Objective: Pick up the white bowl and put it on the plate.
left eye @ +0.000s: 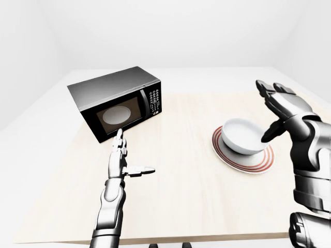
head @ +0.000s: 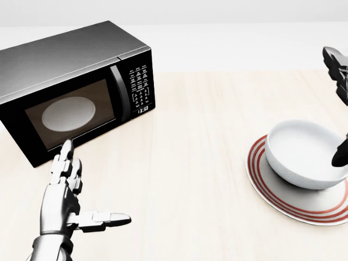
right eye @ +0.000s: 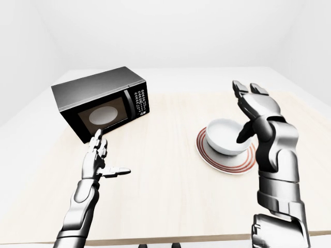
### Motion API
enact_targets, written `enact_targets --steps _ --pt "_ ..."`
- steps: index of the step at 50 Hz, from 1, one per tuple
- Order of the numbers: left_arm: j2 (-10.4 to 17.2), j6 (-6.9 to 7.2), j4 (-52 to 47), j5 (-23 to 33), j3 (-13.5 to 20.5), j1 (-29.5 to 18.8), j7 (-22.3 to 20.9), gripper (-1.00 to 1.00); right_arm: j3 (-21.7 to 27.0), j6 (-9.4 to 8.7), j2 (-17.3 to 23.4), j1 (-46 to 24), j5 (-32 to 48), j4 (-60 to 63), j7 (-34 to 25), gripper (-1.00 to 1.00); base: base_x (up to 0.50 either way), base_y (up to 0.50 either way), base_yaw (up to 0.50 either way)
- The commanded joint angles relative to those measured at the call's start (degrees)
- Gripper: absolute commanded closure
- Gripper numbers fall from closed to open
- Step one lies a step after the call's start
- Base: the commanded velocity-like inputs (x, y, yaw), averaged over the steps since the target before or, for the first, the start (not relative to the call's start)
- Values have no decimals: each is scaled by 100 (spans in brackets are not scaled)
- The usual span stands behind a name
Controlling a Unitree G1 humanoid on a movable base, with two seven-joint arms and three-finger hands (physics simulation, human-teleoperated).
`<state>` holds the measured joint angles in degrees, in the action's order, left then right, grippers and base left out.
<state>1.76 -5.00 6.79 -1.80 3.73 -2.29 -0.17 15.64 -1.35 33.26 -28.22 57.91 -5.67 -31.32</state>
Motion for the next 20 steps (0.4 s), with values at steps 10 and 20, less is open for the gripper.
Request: enact_targets --steps 10,20 --pt "5 0 34 23 -5 -24 8 -100 219 -365 1199 -2166 -915 1890 -868 -100 0 0 0" --pt "-1 0 -154 84 -27 27 39 -100 110 -365 1725 -3299 -1405 2173 -868 -100 0 0 0"
